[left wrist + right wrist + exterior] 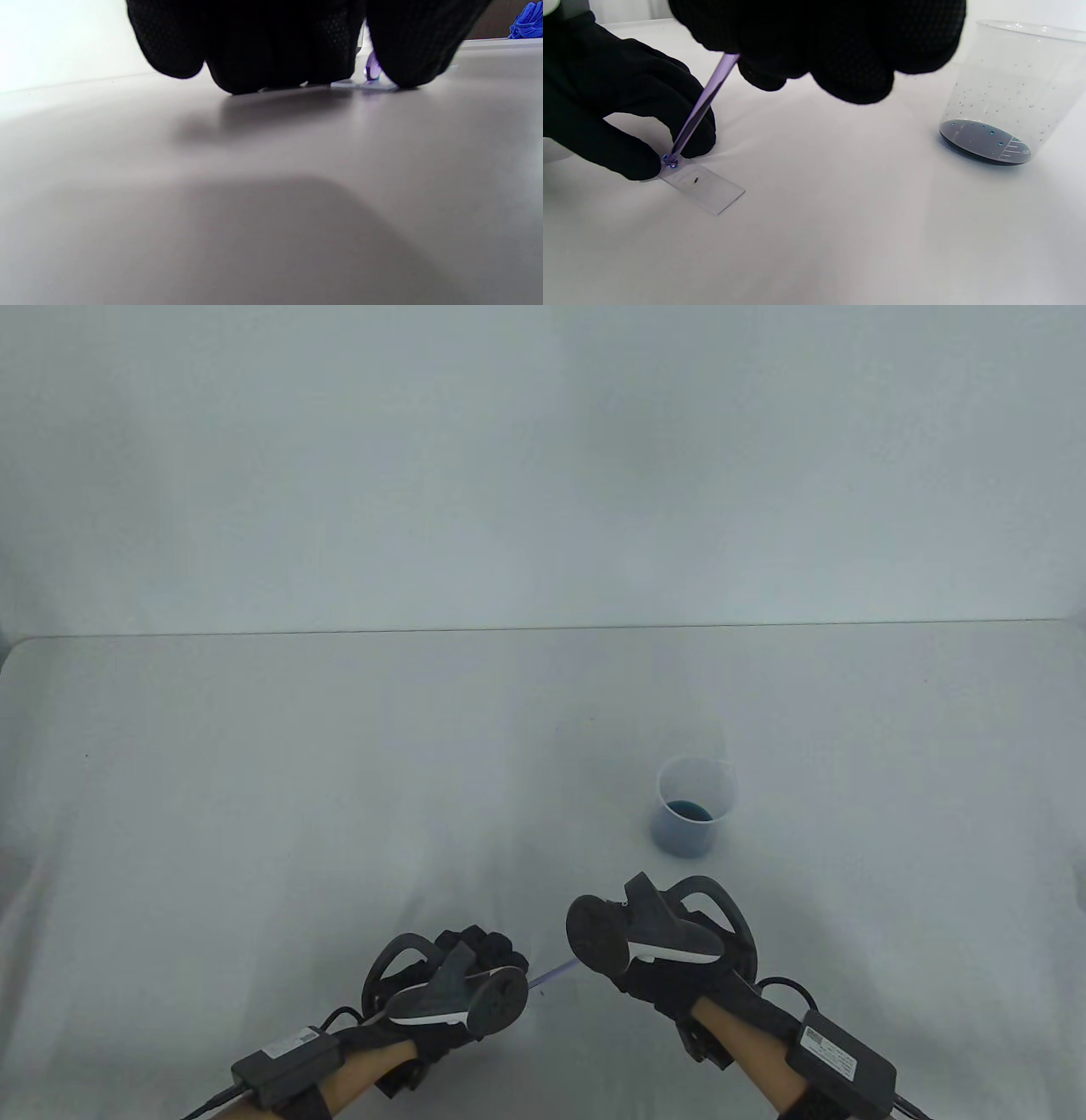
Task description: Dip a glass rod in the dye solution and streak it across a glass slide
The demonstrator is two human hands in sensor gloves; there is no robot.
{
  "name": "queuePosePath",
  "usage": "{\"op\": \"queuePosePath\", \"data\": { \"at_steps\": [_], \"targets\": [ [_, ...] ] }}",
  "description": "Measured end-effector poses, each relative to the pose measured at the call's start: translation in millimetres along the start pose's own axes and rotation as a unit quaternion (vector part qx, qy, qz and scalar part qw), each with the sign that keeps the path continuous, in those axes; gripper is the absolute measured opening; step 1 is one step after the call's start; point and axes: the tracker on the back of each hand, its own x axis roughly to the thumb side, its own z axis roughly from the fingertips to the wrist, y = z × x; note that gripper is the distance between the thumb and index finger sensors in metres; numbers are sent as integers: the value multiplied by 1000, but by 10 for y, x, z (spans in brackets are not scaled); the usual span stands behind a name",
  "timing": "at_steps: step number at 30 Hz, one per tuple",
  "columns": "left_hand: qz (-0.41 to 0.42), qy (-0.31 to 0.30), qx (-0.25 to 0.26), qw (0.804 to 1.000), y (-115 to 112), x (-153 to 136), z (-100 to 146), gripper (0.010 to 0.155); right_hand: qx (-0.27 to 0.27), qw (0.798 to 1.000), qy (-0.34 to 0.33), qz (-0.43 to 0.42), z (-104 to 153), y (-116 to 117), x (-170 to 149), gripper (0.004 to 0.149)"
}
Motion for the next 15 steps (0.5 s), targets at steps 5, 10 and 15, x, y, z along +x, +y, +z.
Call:
{"op": "queuePosePath", "data": {
  "at_steps": [5, 10, 15],
  "targets": [
    [-3, 0, 0, 1000, 2, 6, 0, 56, 2, 1000, 5, 6, 15, -3, -19, 43],
    [-3, 0, 0, 1000, 2, 6, 0, 56, 8, 1000, 12, 11, 52, -15, -60, 43],
    [-8, -1, 1, 1000, 7, 5, -1, 56, 17, 1000, 20, 16, 91, -32, -107, 43]
  ]
}}
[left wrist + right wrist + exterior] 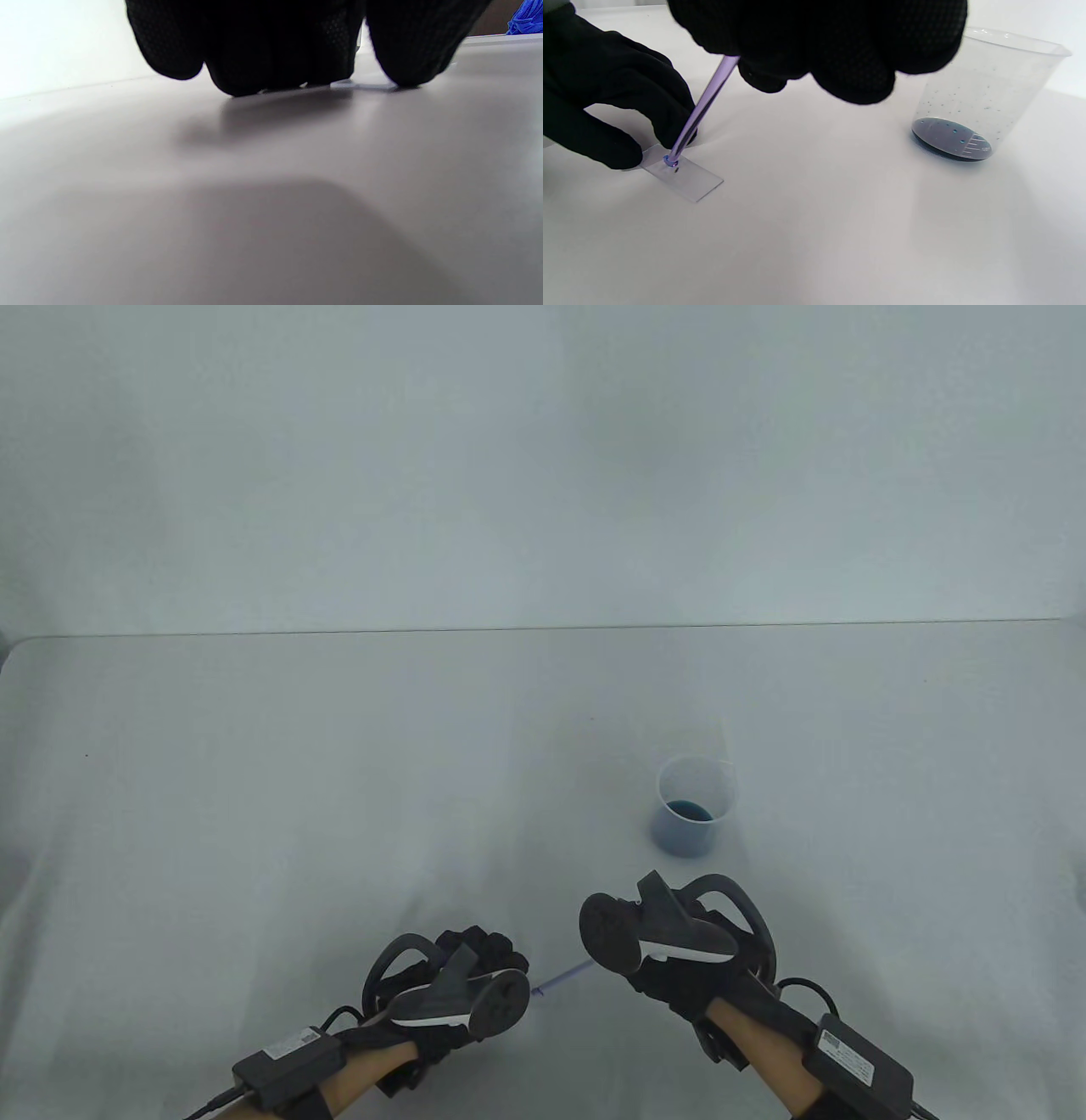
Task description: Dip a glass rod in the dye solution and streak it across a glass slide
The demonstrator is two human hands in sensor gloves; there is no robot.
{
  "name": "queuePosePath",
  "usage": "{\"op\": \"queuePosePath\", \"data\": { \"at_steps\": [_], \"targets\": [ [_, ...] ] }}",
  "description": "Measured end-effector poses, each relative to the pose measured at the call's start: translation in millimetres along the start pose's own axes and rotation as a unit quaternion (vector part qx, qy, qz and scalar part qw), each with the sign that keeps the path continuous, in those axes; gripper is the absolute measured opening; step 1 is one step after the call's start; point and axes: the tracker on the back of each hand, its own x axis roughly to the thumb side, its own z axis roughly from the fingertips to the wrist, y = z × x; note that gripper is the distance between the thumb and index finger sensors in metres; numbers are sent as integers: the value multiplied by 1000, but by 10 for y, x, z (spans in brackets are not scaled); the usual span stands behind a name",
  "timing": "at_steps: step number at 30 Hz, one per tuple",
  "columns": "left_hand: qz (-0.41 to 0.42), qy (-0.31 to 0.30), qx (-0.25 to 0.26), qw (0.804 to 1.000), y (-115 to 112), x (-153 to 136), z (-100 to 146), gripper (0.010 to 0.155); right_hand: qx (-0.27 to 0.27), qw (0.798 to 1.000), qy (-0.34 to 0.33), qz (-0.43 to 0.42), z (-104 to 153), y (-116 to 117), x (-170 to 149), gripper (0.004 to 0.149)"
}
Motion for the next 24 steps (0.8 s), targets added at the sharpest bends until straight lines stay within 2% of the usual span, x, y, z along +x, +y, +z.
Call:
{"op": "queuePosePath", "data": {
  "at_steps": [24],
  "targets": [
    [0, 0, 0, 1000, -3, 8, -1, 56, 13, 1000, 15, 7, 67, -57, -116, 43]
  ]
}}
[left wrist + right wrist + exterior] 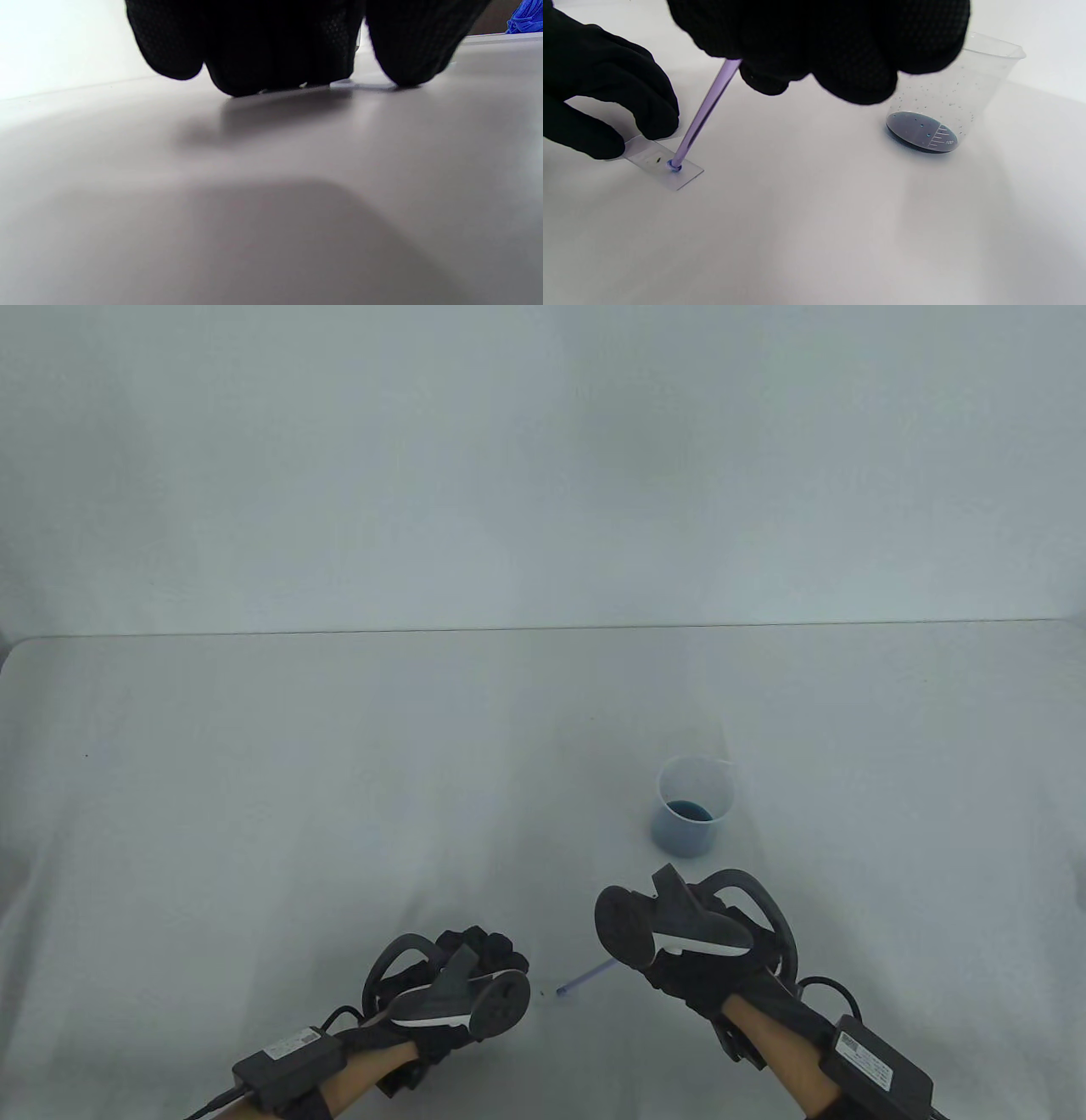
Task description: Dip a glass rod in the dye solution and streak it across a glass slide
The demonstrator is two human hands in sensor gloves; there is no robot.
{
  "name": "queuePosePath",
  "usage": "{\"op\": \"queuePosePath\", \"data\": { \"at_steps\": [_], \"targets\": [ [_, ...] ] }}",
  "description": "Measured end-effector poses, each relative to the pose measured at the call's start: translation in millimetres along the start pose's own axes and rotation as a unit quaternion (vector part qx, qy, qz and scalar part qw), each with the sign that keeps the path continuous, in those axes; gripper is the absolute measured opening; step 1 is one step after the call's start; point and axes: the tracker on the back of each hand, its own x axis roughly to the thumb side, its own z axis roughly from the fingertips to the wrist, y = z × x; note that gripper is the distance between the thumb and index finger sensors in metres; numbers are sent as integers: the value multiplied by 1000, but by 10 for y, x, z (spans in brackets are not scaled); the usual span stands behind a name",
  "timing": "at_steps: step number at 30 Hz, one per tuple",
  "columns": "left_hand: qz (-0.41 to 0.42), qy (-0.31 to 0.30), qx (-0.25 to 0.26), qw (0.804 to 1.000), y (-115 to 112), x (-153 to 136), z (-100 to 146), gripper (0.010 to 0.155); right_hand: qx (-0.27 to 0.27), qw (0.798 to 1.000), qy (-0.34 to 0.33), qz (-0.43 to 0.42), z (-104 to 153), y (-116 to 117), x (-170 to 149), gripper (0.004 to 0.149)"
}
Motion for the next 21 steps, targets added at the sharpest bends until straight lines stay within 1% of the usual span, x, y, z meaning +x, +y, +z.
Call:
{"op": "queuePosePath", "data": {
  "at_steps": [3, 6, 8, 9, 10, 11, 13, 14, 15, 17, 19, 21],
  "targets": [
    [0, 0, 0, 1000, 0, 0, 0, 56, -16, 1000, -1, -10, 50, -95, -29, 43],
    [0, 0, 0, 1000, 0, 0, 0, 56, -63, 998, 7, -24, 171, -345, -118, 43],
    [0, 0, 0, 1000, 0, 0, 0, 56, -101, 994, 24, -34, 277, -584, -251, 43],
    [0, 0, 0, 1000, 0, 0, 0, 56, -110, 993, 31, -36, 307, -647, -295, 43],
    [0, 0, 0, 1000, 0, 0, 0, 56, -135, 989, 52, -37, 374, -795, -407, 43],
    [0, 0, 0, 1000, 0, 0, 0, 56, -147, 986, 66, -36, 410, -874, -475, 43],
    [0, 0, 0, 1000, 0, 0, 0, 56, -180, 976, 116, -30, 513, -1095, -707, 43],
    [0, 0, 0, 1000, 0, 0, 0, 56, -184, 975, 124, -28, 525, -1123, -743, 43],
    [0, 0, 0, 1000, 0, 0, 0, 56, -193, 969, 153, -23, 557, -1203, -874, 43],
    [0, 0, 0, 1000, 0, 0, 0, 56, -204, 961, 187, -18, 554, -1253, -1050, 42],
    [0, 0, 0, 1000, 0, 0, 0, 56, -188, 959, 211, -12, 497, -1226, -1173, 42],
    [0, 0, 0, 1000, 0, 0, 0, 56, -175, 956, 237, 4, 396, -1140, -1267, 42]
  ]
}}
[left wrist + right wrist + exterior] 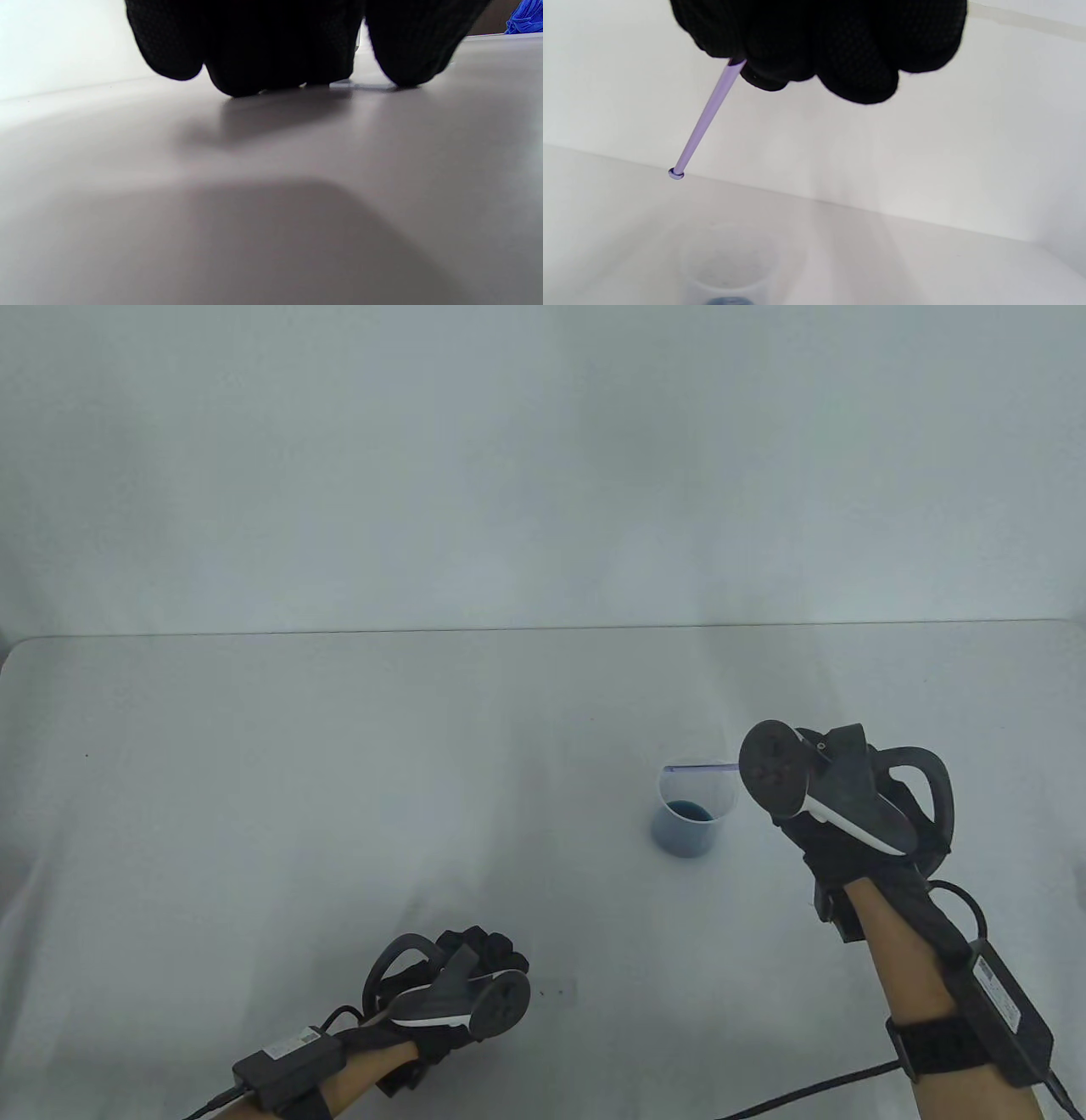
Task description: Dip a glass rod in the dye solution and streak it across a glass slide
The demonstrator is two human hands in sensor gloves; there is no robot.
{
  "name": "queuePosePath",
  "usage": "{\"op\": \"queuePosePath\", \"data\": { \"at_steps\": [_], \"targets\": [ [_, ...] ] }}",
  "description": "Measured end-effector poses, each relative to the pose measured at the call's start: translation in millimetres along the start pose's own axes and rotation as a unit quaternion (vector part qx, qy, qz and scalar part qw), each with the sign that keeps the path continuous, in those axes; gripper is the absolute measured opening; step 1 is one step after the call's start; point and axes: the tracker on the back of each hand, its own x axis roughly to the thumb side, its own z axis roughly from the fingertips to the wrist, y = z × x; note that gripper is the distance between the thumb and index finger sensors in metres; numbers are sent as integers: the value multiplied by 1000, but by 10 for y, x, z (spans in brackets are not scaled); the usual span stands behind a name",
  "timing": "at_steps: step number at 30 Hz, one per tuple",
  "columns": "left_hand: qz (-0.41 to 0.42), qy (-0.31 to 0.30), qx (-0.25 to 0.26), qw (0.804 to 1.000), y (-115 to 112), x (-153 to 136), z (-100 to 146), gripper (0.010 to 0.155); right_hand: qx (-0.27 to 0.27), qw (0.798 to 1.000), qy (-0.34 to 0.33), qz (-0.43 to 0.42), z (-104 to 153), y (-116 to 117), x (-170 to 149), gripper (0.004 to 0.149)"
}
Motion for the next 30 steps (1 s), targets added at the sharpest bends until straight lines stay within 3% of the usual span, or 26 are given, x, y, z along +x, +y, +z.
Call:
{"op": "queuePosePath", "data": {
  "at_steps": [7, 14, 21, 30],
  "targets": [
    [0, 0, 0, 1000, 0, 0, 0, 57, 47, 998, 21, 30, -304, 641, 78, 42],
    [0, 0, 0, 1000, 0, 0, 0, 56, 74, 996, 22, 45, -498, 1073, 253, 42],
    [0, 0, 0, 1000, 0, 0, 0, 56, 91, 995, 19, 43, -591, 1295, 381, 42],
    [-1, -4, 1, 1000, -4, 5, 2, 56, 94, 995, 22, 34, -583, 1355, 396, 42]
  ]
}}
